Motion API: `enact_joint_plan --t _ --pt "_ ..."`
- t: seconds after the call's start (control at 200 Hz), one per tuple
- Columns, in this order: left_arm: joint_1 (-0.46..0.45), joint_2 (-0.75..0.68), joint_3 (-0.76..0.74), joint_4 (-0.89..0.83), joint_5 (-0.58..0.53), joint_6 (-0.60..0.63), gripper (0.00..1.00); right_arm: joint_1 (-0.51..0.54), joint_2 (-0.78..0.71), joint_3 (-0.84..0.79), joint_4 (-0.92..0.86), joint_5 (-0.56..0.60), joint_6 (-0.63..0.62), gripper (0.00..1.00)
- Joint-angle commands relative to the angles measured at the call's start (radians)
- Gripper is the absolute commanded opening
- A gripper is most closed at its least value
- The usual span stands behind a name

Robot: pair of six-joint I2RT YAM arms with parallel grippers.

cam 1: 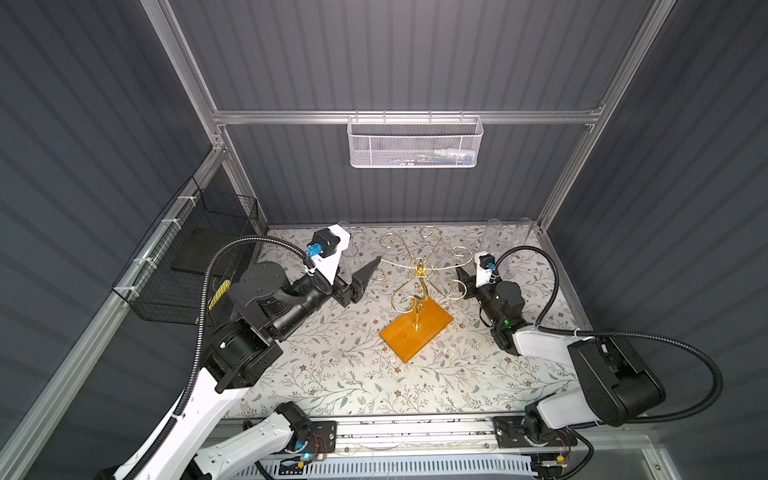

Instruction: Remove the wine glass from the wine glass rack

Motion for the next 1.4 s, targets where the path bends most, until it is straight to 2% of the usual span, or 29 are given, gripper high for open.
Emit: enact_joint_plan --t 0.0,0.25,0.365,0.52,0.71,0.79,0.82,1.211,1.311,1.396 --pt "-0.004 -0.011 -0.014 0.003 -0.006 -0.003 0.76 -0.007 0.025 0.034 0.077 0.001 0.020 0.51" --pt "-0.003 -0.023 -0.030 -0.001 -0.013 -0.005 0.76 -0.012 0.051 0.038 0.077 0.003 0.023 0.52" --pt "-0.004 -0.024 -0.030 -0.001 -0.012 -0.004 0.76 -0.015 0.054 0.039 0.073 0.000 0.029 0.58" --pt "-0.004 -0.027 -0.035 0.002 -0.015 0.000 0.76 -0.014 0.046 0.041 0.067 -0.003 0.028 0.72" --pt "-0.004 -0.028 -0.034 0.003 -0.025 0.007 0.76 -0.014 0.020 0.043 0.050 -0.008 0.017 0.83" --pt "-0.004 -0.029 -0.036 0.006 -0.029 0.010 0.77 -0.014 0.003 0.043 0.045 -0.010 0.015 0.92" --pt "-0.004 -0.029 -0.035 0.009 -0.031 0.010 0.77 -0.014 -0.005 0.042 0.043 -0.011 0.013 0.99" --pt "-0.004 -0.071 -0.089 0.059 -0.093 0.007 0.80 -0.014 -0.210 0.019 -0.056 -0.024 -0.033 0.99" --pt "-0.004 -0.088 -0.119 0.066 -0.168 0.003 0.81 -0.014 -0.296 0.008 -0.114 -0.009 -0.061 0.99" --pt "-0.004 -0.120 -0.177 0.097 -0.277 -0.023 0.83 -0.016 -0.402 -0.016 -0.171 0.023 -0.085 0.99"
